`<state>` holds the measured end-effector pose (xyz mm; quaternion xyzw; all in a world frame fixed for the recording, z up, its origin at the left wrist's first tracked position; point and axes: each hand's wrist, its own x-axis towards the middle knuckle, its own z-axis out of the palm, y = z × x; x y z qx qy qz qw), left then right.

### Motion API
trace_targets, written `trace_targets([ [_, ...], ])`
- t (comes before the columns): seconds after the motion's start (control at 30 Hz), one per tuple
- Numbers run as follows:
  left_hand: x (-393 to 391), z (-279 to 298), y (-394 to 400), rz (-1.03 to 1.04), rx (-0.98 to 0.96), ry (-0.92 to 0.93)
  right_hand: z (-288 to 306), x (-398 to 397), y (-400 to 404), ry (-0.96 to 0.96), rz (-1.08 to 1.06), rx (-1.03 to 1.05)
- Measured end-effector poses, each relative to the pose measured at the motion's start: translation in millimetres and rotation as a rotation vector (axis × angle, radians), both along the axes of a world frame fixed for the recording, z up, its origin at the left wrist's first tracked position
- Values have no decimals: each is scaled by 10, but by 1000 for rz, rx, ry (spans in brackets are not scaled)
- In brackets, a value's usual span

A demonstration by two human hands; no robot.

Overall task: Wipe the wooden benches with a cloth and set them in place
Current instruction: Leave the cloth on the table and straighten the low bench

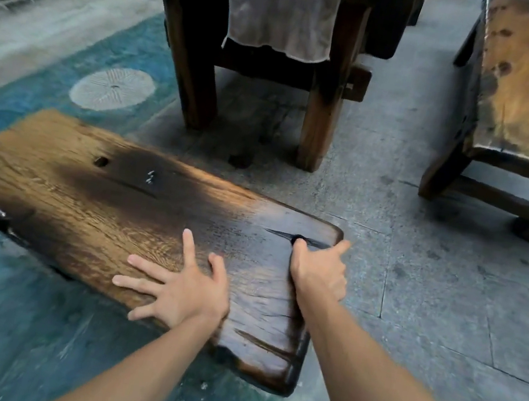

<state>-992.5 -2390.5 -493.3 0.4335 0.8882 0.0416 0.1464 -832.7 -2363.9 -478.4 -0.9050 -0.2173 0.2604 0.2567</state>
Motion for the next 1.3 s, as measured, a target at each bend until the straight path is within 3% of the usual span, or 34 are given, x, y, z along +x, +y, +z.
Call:
trace_targets([
  [0.17,70,45,218,97,-55,-31,-35,0,197,30,8,26],
  [0.3,127,-10,218,3,11,-15,18,119,291,44,49,75],
  [0.37,44,44,117,-120,-66,10,-9,182,270,77,84,82],
  [0.47,-213,138,26,-348,-264,-16,-20,274,140,315,160,69],
  [0.57,-335,471,-195,-387,-491,-121,120,255,-259,531,253,7],
  [0.63,-93,1043,-520,-419,-557,-226,704,488,-726,527,388,16],
  [0.7,195,1514,-895,-626,-590,-253,1206,774,-1145,494,462,72],
  [0.77,571,2072,-1107,-896,-581,-176,1810,1201,-1419,448,407,94],
  [0.83,923,2634,-1208,-1039,-516,-101,2399,1593,-1703,392,346,76],
  [0.93,1547,3479,-1190,-1102,-366,-114,3237,2192,-2033,317,238,33],
  [1.03,2094,3956,-1115,-1076,-306,-147,3783,2709,-2184,373,136,53],
  [1.3,3703,4392,-787,-1072,-205,-140,4528,4689,-2006,368,83,100],
])
